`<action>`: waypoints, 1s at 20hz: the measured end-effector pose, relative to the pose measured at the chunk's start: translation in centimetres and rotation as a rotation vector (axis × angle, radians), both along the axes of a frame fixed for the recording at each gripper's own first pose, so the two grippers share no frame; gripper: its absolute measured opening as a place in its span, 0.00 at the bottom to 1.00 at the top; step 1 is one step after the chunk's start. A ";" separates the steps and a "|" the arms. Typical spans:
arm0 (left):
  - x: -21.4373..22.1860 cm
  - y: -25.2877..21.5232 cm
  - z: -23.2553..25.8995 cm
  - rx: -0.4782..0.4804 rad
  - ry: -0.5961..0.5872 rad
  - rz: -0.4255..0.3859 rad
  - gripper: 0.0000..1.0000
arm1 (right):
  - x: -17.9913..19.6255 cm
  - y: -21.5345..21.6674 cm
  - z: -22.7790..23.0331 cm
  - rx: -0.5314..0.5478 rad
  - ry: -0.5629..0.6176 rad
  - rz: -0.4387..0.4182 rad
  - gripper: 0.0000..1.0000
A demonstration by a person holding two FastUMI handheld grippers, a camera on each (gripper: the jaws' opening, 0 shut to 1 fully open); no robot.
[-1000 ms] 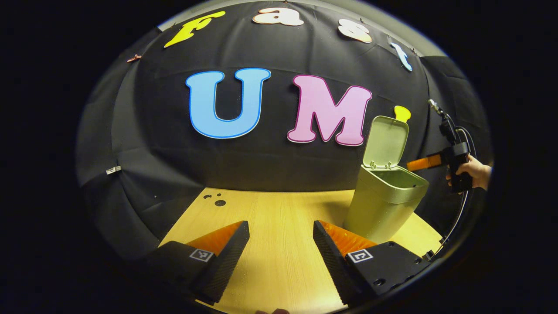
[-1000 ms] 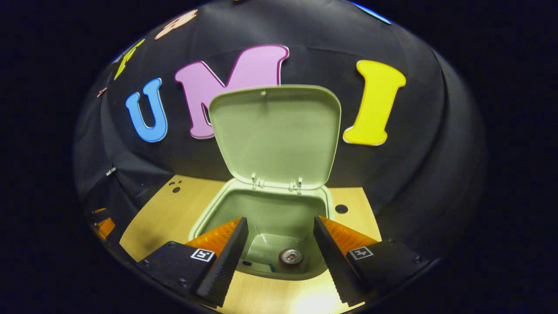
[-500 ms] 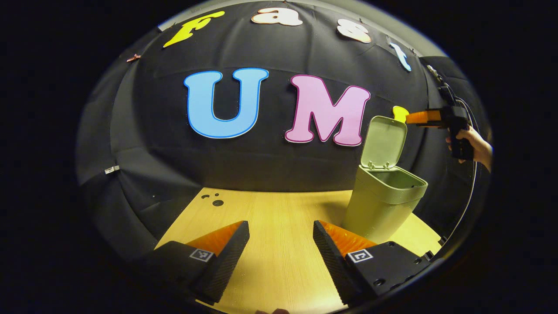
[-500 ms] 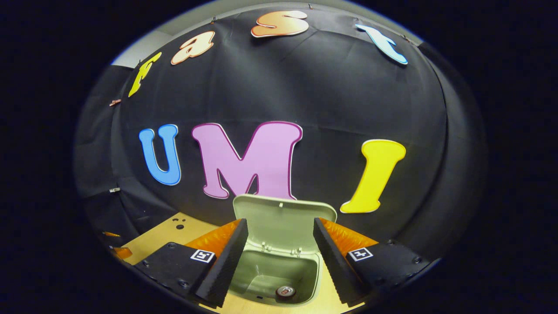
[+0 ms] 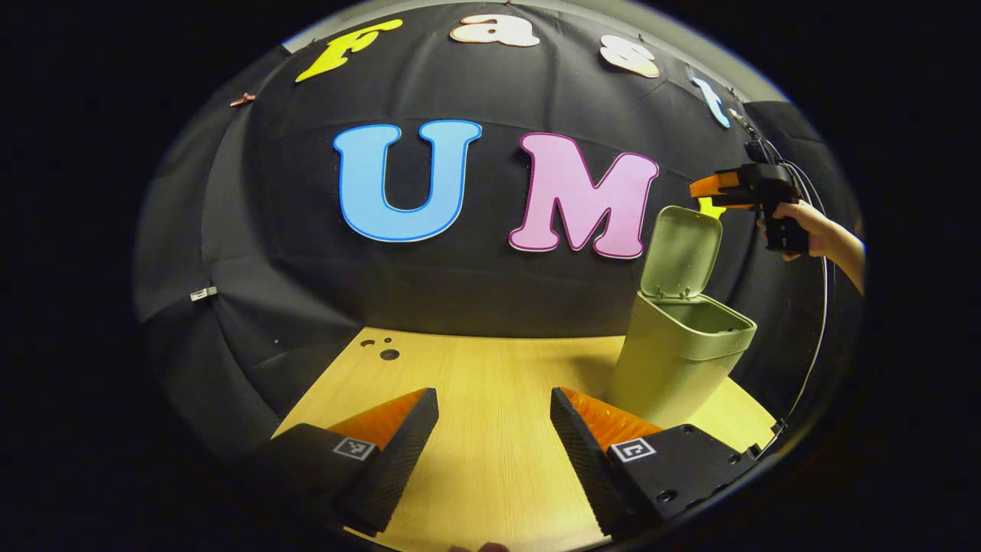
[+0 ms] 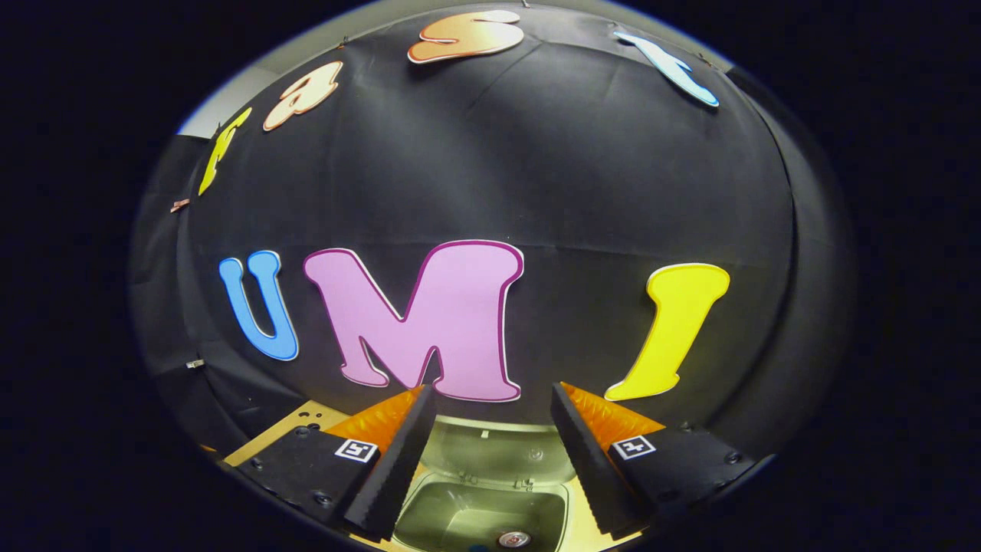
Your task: Press the lid of the desktop garbage bin to open it, pick up the crumpled paper on the desktop and throw it into the bin, then pick up the pop can on the desktop and drop it into the bin, and finally close the garbage bin lid.
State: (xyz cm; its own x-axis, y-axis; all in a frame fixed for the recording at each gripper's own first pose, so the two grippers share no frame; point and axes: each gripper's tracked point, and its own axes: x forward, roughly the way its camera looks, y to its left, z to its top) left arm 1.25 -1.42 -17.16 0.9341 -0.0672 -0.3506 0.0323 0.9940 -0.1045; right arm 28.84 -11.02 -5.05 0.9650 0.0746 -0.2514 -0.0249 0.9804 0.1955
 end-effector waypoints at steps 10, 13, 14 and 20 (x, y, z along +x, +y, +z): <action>0.2 0.6 -0.2 0.003 0.010 0.021 0.95 | 1.2 0.4 -3.6 -0.006 0.076 0.008 0.95; 0.3 0.3 -0.2 0.005 0.009 0.009 0.95 | -0.2 0.7 -3.8 0.030 0.091 0.015 0.96; 0.3 0.1 -0.1 0.005 0.008 0.002 0.95 | -0.9 0.8 -3.8 0.031 0.091 0.023 0.96; 0.3 -0.2 -0.1 0.012 0.005 -0.012 0.95 | -4.6 1.5 -4.5 0.035 0.109 0.043 0.96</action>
